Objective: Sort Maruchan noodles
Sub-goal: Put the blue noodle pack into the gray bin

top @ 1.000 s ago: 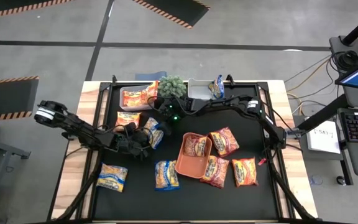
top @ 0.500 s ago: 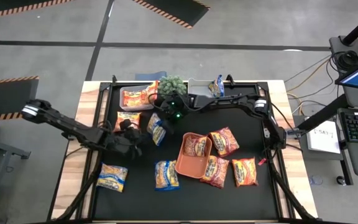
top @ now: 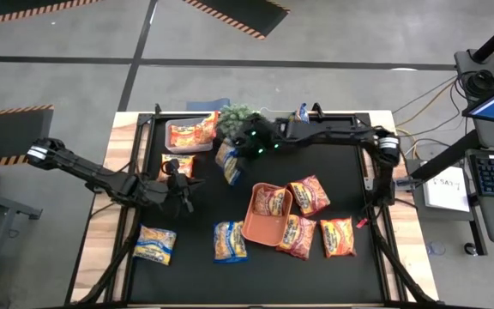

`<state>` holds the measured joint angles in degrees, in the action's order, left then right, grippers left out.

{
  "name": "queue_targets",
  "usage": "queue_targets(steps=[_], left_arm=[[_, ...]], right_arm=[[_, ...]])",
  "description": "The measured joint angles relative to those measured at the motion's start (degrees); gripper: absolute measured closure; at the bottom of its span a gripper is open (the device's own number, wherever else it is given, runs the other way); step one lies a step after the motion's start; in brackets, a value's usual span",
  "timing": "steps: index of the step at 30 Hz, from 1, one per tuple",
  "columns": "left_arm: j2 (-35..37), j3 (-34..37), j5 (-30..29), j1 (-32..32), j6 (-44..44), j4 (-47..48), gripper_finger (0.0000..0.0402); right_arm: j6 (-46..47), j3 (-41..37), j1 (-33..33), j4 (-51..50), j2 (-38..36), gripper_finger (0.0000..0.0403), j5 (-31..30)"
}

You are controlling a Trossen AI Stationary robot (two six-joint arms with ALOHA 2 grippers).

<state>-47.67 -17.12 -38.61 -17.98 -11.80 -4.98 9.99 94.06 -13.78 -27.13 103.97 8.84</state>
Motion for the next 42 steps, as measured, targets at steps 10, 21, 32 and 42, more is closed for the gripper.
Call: queue_targets(steps=[10,21,32,42], left_arm=[[-0.4,0.0,-0.8,0.0,1.1,-1.0,0.0402],[-1.0,0.0,-2.0,0.0,1.1,-1.4,0.0402],[-2.5,0.0,-2.7,0.0,1.0,-1.5,0.0402],[-3.8,0.0,-2.9,0.0,0.8,-2.0,0.0402]], right_arm=[[0.0,0.0,-6.7,-15.4,-9.3,0.0394,-14.4],[0.6,-1.7,-19.2,-21.2,-8.0,0.0394,-22.4],[2.0,-2.3,-22.5,-24.3,-4.0,0.0394,-25.2],[2.4,-2.3,-22.5,-26.2,0.1,0.0394,-25.4]])
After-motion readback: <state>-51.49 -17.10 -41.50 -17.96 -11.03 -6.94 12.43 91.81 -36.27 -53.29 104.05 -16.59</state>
